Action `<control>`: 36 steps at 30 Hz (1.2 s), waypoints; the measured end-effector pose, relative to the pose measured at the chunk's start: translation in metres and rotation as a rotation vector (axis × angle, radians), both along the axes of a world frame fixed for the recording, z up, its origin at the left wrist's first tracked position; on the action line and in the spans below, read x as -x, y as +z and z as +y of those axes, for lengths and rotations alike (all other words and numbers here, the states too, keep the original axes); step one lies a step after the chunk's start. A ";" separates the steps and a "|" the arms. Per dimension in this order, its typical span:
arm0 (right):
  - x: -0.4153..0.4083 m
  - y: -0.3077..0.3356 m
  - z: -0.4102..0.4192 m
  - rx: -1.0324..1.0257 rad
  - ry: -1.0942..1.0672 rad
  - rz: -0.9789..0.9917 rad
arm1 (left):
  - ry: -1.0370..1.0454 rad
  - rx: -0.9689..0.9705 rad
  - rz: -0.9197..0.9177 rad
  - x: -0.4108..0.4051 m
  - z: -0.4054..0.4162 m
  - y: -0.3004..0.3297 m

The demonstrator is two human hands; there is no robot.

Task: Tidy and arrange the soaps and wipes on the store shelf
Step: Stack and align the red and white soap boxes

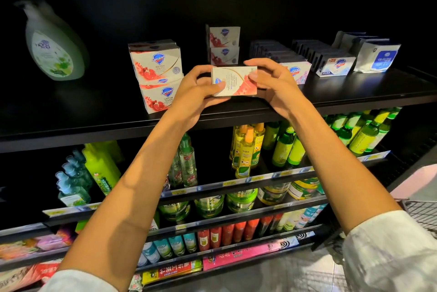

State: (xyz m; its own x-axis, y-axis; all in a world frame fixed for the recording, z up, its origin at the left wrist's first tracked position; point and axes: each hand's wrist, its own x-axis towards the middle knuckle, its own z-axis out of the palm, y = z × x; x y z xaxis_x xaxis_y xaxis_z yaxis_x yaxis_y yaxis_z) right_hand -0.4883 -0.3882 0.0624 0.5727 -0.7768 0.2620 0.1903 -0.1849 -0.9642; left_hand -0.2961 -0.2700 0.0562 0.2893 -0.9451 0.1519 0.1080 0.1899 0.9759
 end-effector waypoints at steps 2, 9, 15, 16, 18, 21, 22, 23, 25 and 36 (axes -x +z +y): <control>-0.002 0.002 0.003 -0.035 0.004 0.008 | -0.001 0.018 -0.009 -0.001 0.000 0.000; -0.008 0.009 0.007 -0.140 -0.016 0.061 | 0.002 0.073 -0.102 -0.002 0.002 0.000; -0.004 0.006 0.004 -0.105 0.029 0.034 | -0.009 0.082 -0.122 -0.003 0.002 -0.001; -0.003 0.005 0.003 -0.097 0.034 0.027 | -0.010 0.078 -0.111 -0.003 0.002 0.000; -0.003 0.002 0.001 -0.074 0.039 0.018 | -0.023 0.067 -0.078 -0.002 0.002 0.001; -0.004 -0.001 -0.001 -0.035 0.030 -0.010 | -0.048 0.043 -0.029 0.000 0.002 0.003; -0.003 -0.002 -0.002 -0.021 0.026 -0.019 | -0.046 0.036 -0.017 0.001 0.001 0.003; -0.003 -0.002 -0.002 -0.009 0.021 -0.028 | -0.042 0.031 -0.005 0.001 0.001 0.003; -0.002 -0.003 -0.002 0.009 0.016 -0.040 | -0.042 0.027 0.014 0.000 0.000 0.002; -0.004 0.002 -0.001 -0.089 0.036 0.018 | 0.001 0.093 -0.009 -0.004 0.001 -0.001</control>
